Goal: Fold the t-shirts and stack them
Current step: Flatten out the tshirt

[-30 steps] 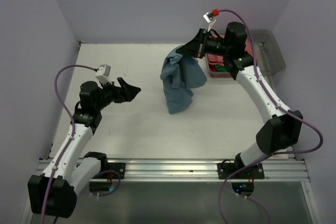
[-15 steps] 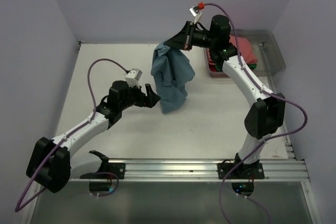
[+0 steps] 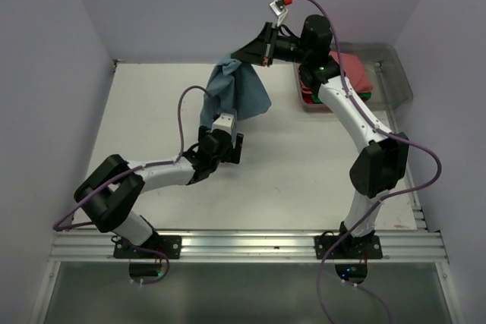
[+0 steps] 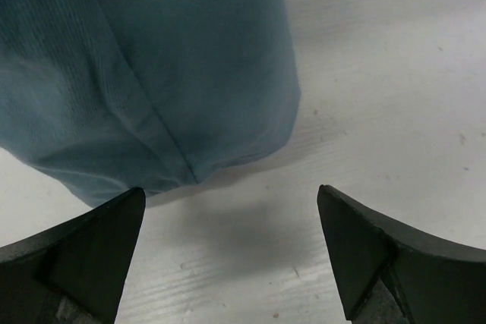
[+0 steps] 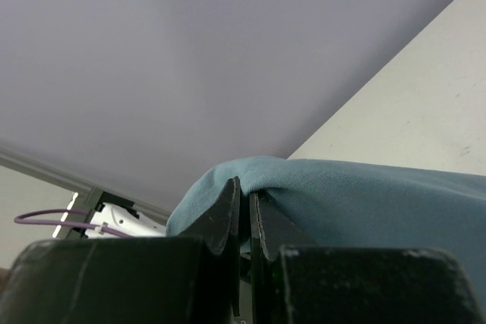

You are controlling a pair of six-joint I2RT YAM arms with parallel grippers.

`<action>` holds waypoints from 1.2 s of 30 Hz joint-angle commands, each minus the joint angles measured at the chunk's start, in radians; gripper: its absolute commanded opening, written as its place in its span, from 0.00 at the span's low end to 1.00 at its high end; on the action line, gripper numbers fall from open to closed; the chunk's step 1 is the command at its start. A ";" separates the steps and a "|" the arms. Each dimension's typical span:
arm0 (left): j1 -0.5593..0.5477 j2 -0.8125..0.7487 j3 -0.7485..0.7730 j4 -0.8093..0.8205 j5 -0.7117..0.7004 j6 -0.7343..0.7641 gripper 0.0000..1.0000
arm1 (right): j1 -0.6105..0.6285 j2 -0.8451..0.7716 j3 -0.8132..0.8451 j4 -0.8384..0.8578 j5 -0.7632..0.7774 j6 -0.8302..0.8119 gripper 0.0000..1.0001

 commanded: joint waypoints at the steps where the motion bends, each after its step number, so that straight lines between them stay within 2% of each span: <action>1: -0.018 0.068 0.063 0.092 -0.227 0.020 1.00 | 0.010 -0.009 0.075 0.065 -0.046 0.029 0.00; 7: -0.028 0.159 0.107 0.118 -0.391 0.010 1.00 | 0.022 -0.022 0.084 0.063 -0.072 0.031 0.00; 13: -0.028 0.222 0.143 0.168 -0.449 0.040 1.00 | 0.037 -0.044 0.077 0.039 -0.098 0.006 0.00; 15: -0.029 0.222 0.143 0.193 -0.460 0.050 0.94 | 0.040 -0.050 0.074 0.022 -0.101 -0.010 0.00; 16: -0.028 0.220 0.143 0.197 -0.466 0.053 0.89 | 0.042 -0.051 0.070 0.007 -0.102 -0.026 0.00; 17: -0.028 0.214 0.143 0.207 -0.465 0.063 0.73 | 0.042 -0.058 0.067 0.001 -0.105 -0.035 0.00; 19: -0.029 0.191 0.128 0.222 -0.469 0.073 0.53 | 0.042 -0.065 0.055 -0.010 -0.109 -0.050 0.00; 20: -0.029 0.181 0.115 0.231 -0.474 0.079 0.31 | 0.042 -0.071 0.051 -0.015 -0.109 -0.055 0.00; 23: -0.034 0.127 0.111 0.187 -0.502 0.083 0.00 | 0.040 -0.079 0.037 -0.050 -0.110 -0.093 0.00; 27: -0.060 0.007 0.126 0.020 -0.529 0.047 0.00 | 0.040 -0.097 0.050 -0.220 -0.017 -0.228 0.00; 28: -0.069 -0.064 0.138 -0.043 -0.537 0.026 0.00 | 0.039 -0.101 0.060 -0.343 0.093 -0.319 0.00; 30: -0.103 -0.184 0.181 -0.240 -0.542 -0.034 0.00 | 0.040 -0.099 0.092 -0.461 0.242 -0.423 0.00; 31: -0.125 -0.224 0.195 -0.348 -0.538 -0.052 0.00 | 0.039 -0.099 0.099 -0.549 0.373 -0.444 0.00; 36: -0.152 -0.440 0.290 -0.594 -0.514 -0.141 0.00 | 0.030 -0.082 0.104 -0.677 0.729 -0.459 0.00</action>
